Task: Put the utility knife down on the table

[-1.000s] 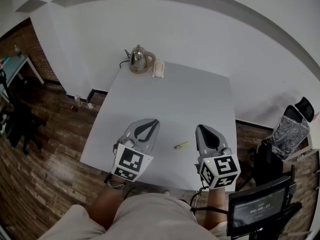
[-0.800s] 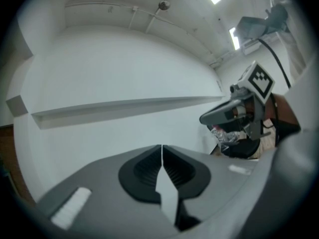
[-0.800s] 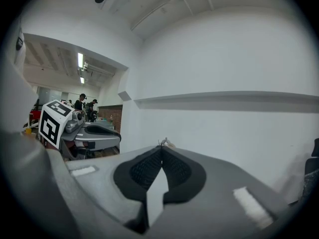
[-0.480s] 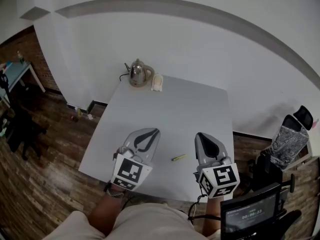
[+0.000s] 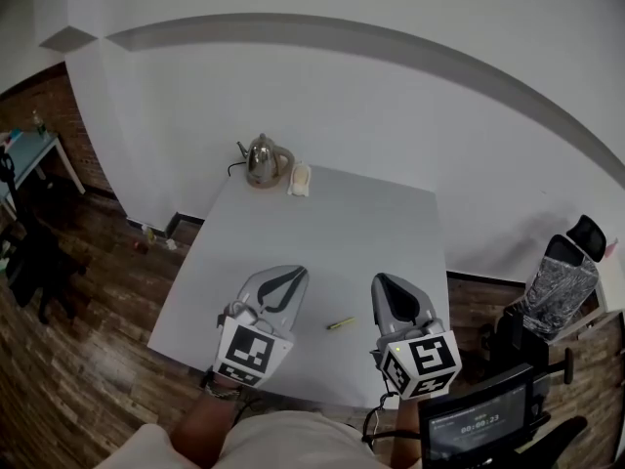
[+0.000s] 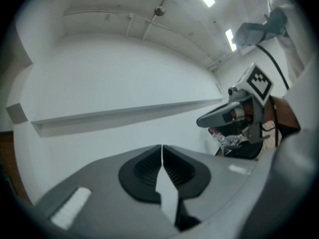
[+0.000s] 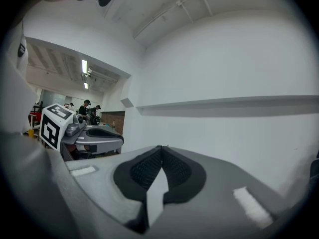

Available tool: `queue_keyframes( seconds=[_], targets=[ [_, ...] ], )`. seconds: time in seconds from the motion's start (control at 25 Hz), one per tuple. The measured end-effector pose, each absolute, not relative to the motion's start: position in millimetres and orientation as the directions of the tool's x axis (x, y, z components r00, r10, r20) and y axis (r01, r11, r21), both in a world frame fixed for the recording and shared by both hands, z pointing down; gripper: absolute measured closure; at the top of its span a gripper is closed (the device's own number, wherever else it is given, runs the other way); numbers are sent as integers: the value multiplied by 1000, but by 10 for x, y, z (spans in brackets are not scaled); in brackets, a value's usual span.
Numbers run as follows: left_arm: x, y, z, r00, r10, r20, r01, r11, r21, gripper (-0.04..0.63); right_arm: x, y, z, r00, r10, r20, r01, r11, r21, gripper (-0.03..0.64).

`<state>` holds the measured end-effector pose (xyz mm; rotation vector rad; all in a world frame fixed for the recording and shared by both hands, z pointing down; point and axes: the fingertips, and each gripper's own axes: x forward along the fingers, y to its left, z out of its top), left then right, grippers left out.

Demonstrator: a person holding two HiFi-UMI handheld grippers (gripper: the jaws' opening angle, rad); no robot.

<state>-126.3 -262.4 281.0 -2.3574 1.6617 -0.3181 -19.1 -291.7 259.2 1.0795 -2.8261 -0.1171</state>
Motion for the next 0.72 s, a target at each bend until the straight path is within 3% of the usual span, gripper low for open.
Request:
queue_keyframes(
  seconds=[0.72],
  targets=[
    [-1191, -2640, 2922, 332, -941, 61, -887, -334, -318, 584, -134, -2907, 2740, -739, -659, 140, -647, 752, 126, 617]
  ],
)
